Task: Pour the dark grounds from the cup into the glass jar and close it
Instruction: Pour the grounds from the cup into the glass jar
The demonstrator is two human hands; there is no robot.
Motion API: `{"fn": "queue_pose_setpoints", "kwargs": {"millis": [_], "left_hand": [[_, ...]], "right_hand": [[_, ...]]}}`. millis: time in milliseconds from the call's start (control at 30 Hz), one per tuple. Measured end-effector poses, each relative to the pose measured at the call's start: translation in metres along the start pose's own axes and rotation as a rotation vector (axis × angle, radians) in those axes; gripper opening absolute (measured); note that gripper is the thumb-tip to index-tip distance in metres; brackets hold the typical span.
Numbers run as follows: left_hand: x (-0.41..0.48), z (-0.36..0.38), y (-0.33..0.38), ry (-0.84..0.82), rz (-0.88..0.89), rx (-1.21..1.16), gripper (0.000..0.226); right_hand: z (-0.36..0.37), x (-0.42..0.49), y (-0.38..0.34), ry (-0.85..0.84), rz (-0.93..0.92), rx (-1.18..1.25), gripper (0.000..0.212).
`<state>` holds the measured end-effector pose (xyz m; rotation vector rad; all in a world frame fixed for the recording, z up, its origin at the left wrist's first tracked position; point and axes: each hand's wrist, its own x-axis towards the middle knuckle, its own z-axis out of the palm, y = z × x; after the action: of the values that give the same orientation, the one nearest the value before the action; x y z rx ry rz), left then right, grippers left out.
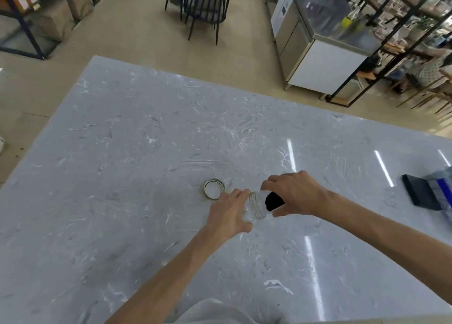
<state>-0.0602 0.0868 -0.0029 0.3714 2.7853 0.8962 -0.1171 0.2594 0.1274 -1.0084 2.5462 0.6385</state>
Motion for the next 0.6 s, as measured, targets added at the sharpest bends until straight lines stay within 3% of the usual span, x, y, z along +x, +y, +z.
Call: {"fn": "queue_pose_setpoints", "kwargs": {"millis": [233,600], "left_hand": [[0.012,-0.023,0.016,-0.036,-0.059,-0.179,0.085],[0.04,-0.06,0.04,0.112,-0.026,-0.3,0.079]], "right_hand": [[-0.037,0.013,0.018,-0.046,-0.042,-0.11,0.065],[-0.114,0.016,0.034,-0.114,-0.05,-0.397,0.06]]}}
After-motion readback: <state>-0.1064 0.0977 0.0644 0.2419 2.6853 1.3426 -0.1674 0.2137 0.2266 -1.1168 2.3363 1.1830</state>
